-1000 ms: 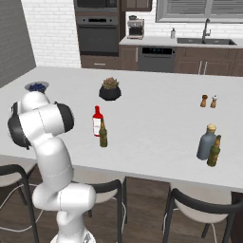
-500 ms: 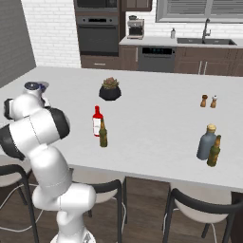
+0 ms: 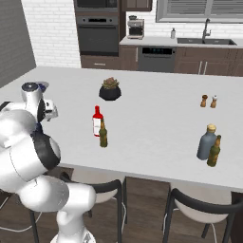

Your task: Move the plastic bottles in the middle to the plastics group, and the glass bottles in the middle to the glass group.

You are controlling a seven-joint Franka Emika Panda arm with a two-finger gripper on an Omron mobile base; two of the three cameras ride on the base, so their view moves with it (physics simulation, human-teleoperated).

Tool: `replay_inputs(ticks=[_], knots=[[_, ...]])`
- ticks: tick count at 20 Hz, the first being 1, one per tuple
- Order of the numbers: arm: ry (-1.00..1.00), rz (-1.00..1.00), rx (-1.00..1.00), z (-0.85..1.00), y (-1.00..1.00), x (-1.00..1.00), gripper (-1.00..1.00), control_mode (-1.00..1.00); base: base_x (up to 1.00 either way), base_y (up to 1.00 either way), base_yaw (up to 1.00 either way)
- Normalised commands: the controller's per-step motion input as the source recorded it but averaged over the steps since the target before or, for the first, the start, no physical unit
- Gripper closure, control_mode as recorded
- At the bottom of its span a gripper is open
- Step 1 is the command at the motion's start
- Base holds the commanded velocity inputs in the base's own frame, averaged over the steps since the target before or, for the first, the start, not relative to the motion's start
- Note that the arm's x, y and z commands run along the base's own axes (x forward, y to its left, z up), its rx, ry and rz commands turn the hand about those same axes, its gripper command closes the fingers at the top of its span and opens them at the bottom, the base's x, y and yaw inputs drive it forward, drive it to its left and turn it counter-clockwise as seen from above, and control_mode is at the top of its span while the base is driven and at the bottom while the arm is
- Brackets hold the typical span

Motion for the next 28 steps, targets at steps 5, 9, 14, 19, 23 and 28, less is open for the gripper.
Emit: replay_inputs(ticks=[5, 9, 14, 19, 23, 28], knots=[[0.03, -0.21, 0.00, 0.10, -0.98, -0.28, -1.00, -1.00, 0.00, 0.00, 0.00], [0.04, -0.24, 0.00, 0.01, -1.00, -0.16, -1.00, -1.00, 0.00, 0.00, 0.00], [0.07, -0.29, 0.00, 0.00, -1.00, -0.05, -1.00, -1.00, 0.00, 0.00, 0.00], [0.04, -0.28, 0.00, 0.10, -1.00, -0.01, -1.00, -1.00, 0.00, 0.00, 0.00], [0.04, -0.19, 0.00, 0.33, -1.00, 0.00, -1.00, -1.00, 0.00, 0.00, 0.00], [0.00, -0.04, 0.00, 0.09, -0.46, 0.21, -1.00, -1.00, 0.00, 0.00, 0.00]])
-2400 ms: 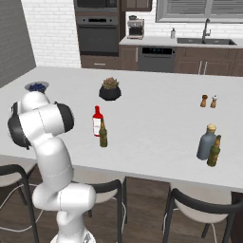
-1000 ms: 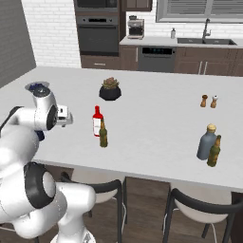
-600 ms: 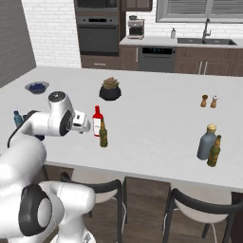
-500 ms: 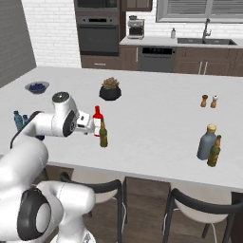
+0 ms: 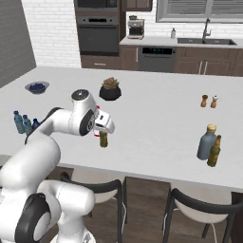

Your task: Move the plastic bottles in the middle to the plastics group, and the glass bottles in the middle to the glass group.

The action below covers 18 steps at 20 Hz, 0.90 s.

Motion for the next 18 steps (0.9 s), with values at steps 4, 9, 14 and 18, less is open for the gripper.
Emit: replay_inputs(ticks=[4, 9, 14, 18], knots=[[0.00, 0.02, 0.00, -0.08, 0.00, 0.11, -1.00, -1.00, 0.00, 0.00, 0.00], [0.00, 0.08, -0.05, -0.01, 0.02, 0.32, -1.00, -1.00, 0.00, 0.00, 0.00], [0.02, 0.13, -0.04, -0.11, 0.02, 0.55, -1.00, -1.00, 0.00, 0.00, 0.00], [0.03, 0.13, -0.02, -0.09, 0.00, 0.50, -1.00, -1.00, 0.00, 0.00, 0.00]])
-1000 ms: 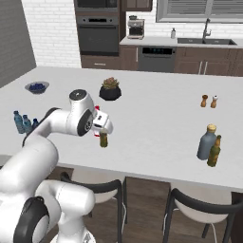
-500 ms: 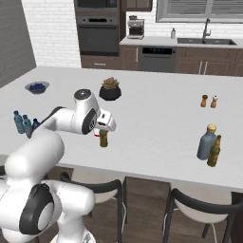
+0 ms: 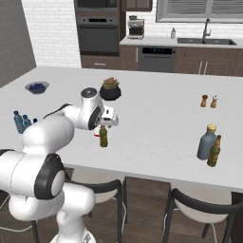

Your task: Move the plastic bottles in the middle to the plastics group, and the glass bottles in the middle to the glass group.

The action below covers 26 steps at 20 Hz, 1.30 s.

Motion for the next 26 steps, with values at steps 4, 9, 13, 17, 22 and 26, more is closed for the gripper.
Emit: replay_inputs(ticks=[4, 9, 13, 17, 22, 26], knots=[[0.01, 0.09, 0.00, -0.14, 0.00, 0.22, -1.00, -1.00, 0.00, 0.00, 0.00], [0.00, 0.05, 0.00, -0.37, 0.04, 0.03, -1.00, -1.00, 0.00, 0.00, 0.00], [0.01, 0.04, 0.00, -0.33, 0.02, 0.18, -1.00, -1.00, 0.00, 0.00, 0.00], [0.00, 0.02, 0.00, -0.20, 0.04, 0.27, -1.00, -1.00, 0.00, 0.00, 0.00], [0.00, 0.01, 0.00, -0.11, 0.00, 0.23, -1.00, -1.00, 0.00, 0.00, 0.00], [0.00, 0.03, 0.00, -0.08, 0.01, 0.01, -1.00, -1.00, 0.00, 0.00, 0.00]])
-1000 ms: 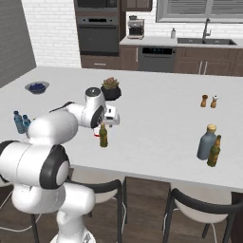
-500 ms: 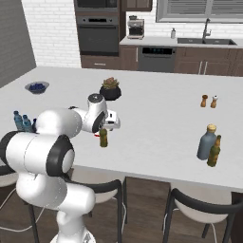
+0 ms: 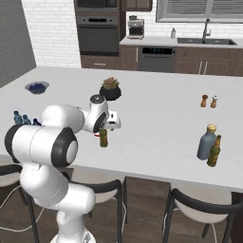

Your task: Move the plastic bottles in the middle to the plastics group, and the glass bottles in the middle to the glass group.

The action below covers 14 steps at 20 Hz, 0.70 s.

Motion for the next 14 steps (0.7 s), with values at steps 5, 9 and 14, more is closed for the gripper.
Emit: replay_inputs(ticks=[5, 9, 14], knots=[[0.00, 0.05, 0.00, -0.04, 0.08, 0.00, -1.00, -1.00, 0.00, 0.00, 0.00], [0.00, 0.05, 0.00, -0.12, 0.07, 0.00, -1.00, -1.00, 0.00, 0.00, 0.00], [0.00, 0.03, 0.00, -0.16, 0.00, 0.09, -1.00, -1.00, 0.00, 0.00, 0.00]])
